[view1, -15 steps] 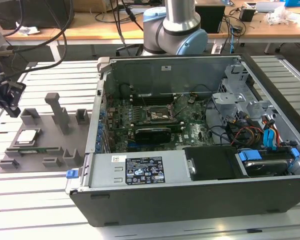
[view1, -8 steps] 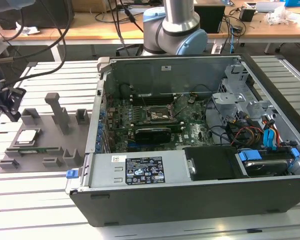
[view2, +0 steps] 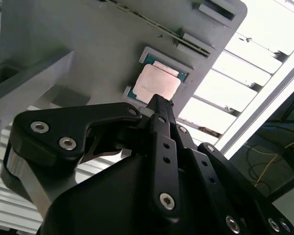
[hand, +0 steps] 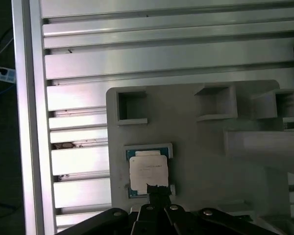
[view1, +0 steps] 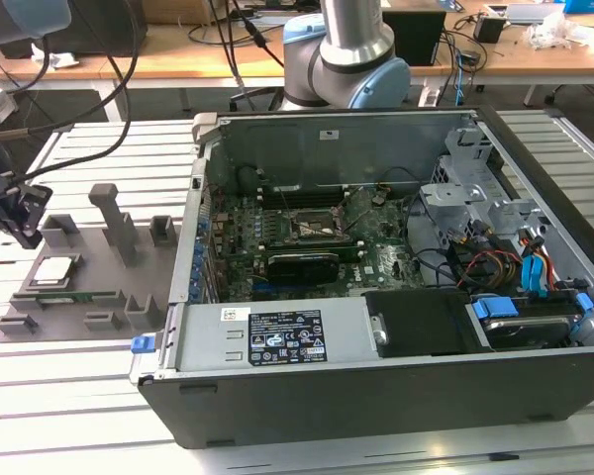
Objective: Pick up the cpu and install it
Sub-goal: 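Pick up the cpu and move it towards the insertion slot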
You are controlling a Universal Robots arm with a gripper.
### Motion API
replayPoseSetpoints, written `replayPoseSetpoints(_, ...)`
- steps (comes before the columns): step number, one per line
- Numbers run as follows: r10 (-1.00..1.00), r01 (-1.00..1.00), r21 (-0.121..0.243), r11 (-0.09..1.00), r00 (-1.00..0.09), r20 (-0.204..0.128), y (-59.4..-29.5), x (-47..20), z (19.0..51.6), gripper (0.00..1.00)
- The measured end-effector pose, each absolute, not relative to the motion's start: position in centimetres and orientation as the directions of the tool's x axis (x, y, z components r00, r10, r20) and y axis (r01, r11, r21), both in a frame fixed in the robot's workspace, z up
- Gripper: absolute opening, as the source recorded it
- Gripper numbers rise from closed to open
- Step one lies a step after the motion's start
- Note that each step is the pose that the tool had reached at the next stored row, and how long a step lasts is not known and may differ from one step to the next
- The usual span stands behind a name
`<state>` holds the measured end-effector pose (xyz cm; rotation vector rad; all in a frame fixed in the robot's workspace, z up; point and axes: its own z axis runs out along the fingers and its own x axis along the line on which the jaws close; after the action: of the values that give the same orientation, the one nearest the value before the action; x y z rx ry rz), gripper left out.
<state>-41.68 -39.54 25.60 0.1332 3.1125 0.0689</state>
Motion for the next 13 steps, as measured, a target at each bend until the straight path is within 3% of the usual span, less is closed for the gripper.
replayPoseSetpoints(13, 0.086, 0.085, 0.045, 0.995, -0.996, -0.023, -39.5, -42.0, 23.8, 0.11)
